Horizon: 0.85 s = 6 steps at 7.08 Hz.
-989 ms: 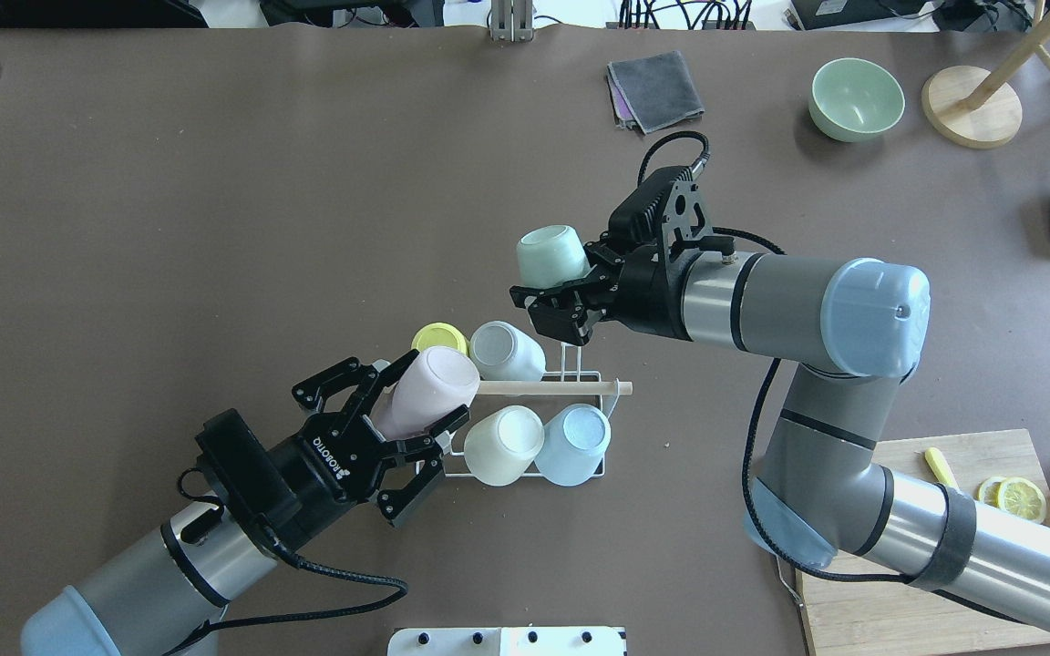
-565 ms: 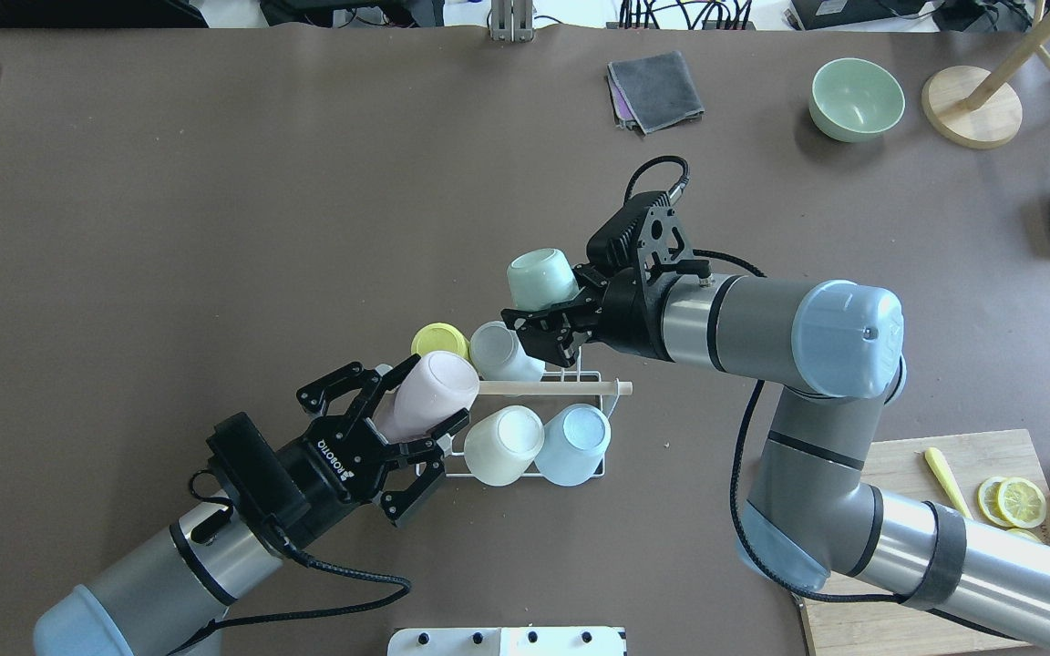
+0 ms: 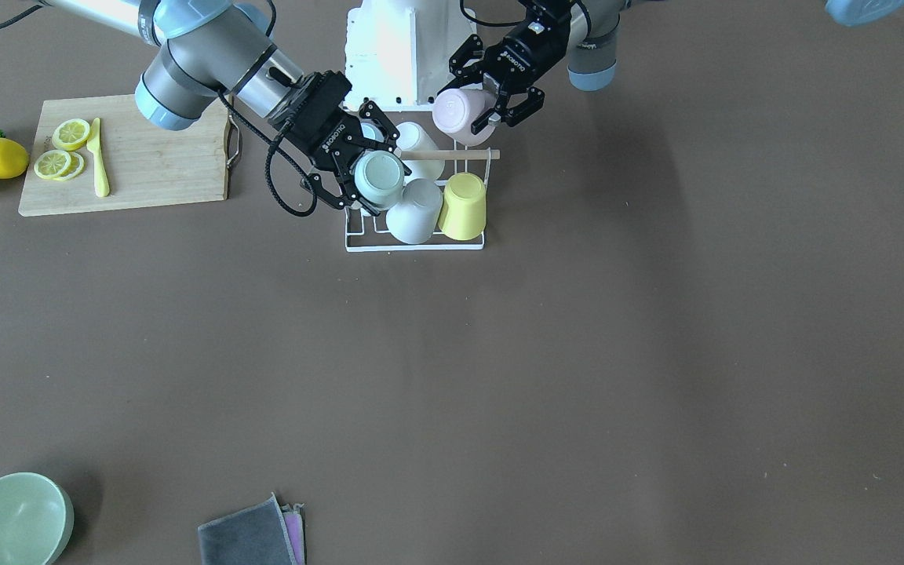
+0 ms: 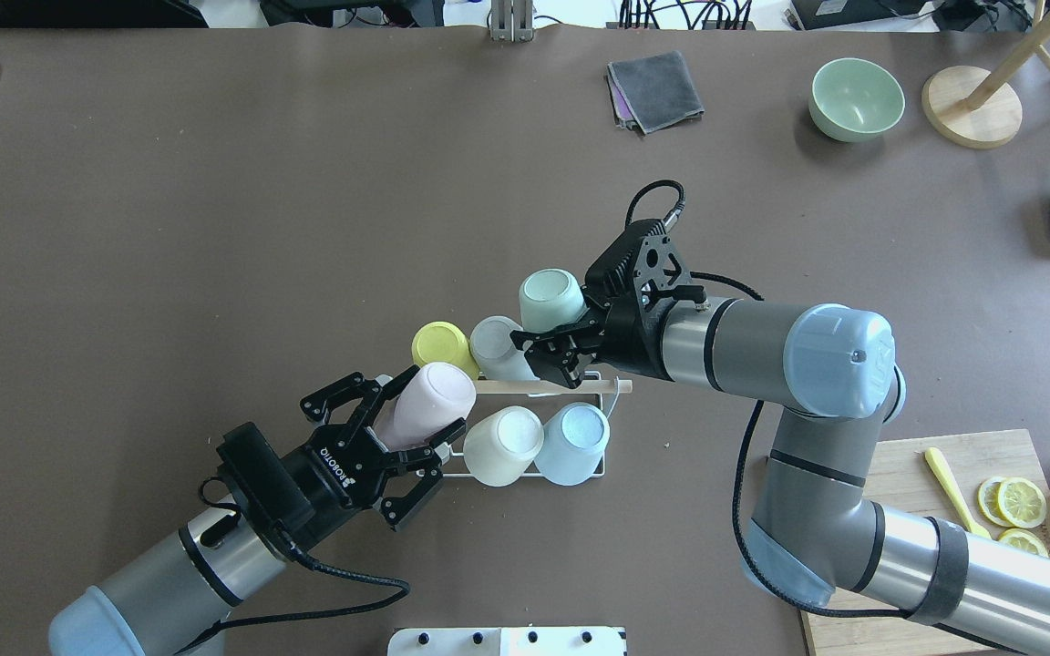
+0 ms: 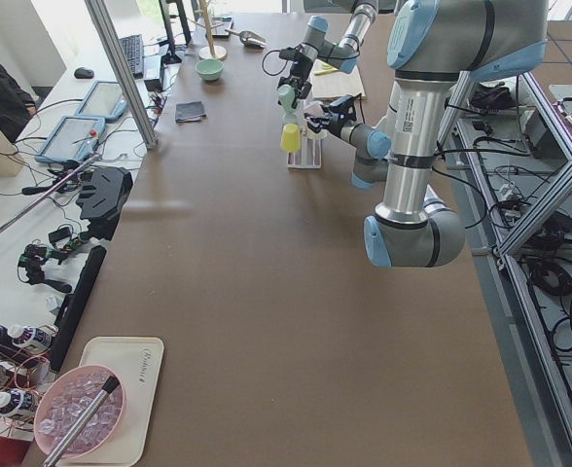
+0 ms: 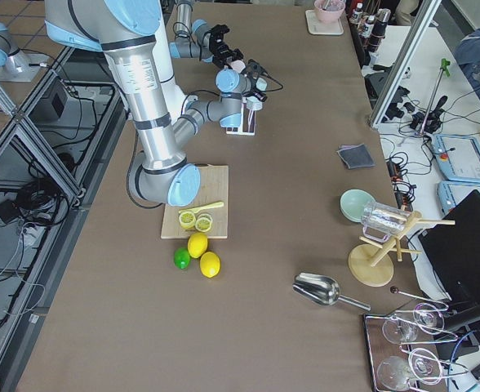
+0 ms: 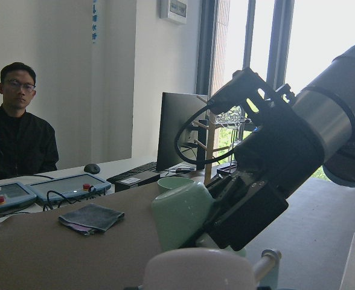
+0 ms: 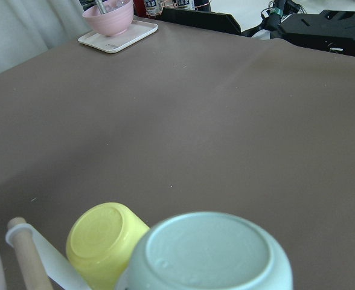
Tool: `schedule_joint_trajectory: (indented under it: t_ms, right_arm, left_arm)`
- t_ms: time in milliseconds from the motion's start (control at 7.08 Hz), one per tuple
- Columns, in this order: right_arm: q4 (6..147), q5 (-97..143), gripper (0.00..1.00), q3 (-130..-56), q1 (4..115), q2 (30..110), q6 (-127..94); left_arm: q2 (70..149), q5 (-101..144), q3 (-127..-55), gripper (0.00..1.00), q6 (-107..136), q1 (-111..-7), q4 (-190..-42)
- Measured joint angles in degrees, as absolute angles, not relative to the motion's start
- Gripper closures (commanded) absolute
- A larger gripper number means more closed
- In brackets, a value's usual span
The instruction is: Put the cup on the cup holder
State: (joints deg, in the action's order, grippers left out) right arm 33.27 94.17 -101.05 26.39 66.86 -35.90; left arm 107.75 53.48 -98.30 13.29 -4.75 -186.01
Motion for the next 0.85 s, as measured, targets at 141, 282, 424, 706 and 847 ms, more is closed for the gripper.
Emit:
schedule_joint_trajectory:
  t_ms: [141,282,424,706,847]
  right_arm:
    - [34.2,95.0,1.0,-101.7,27.0,66.6,-35.8]
    - [37.1,96.3,1.0,-103.4,27.7,66.4,-35.8]
    - [40.0,97.2,1.0,-105.0,28.2,66.3,-35.8]
    - [41.6,97.4,1.0,-105.3,28.4,66.5,-35.7]
    - [41.6,97.2,1.0,-104.1,28.3,66.4,-35.6]
  left_arm:
    - [107.9,53.5,-98.3,1.0,13.3,-4.7,-186.0]
    - [108.3,53.4,-98.3,1.0,13.3,-4.7,-186.0]
    - [108.6,53.4,-98.4,1.0,13.3,-4.7,-186.0]
    - [108.6,53.4,-98.3,1.0,13.3,-4.7,-186.0]
    - [108.6,53.4,-98.2,1.0,13.3,-4.7,-186.0]
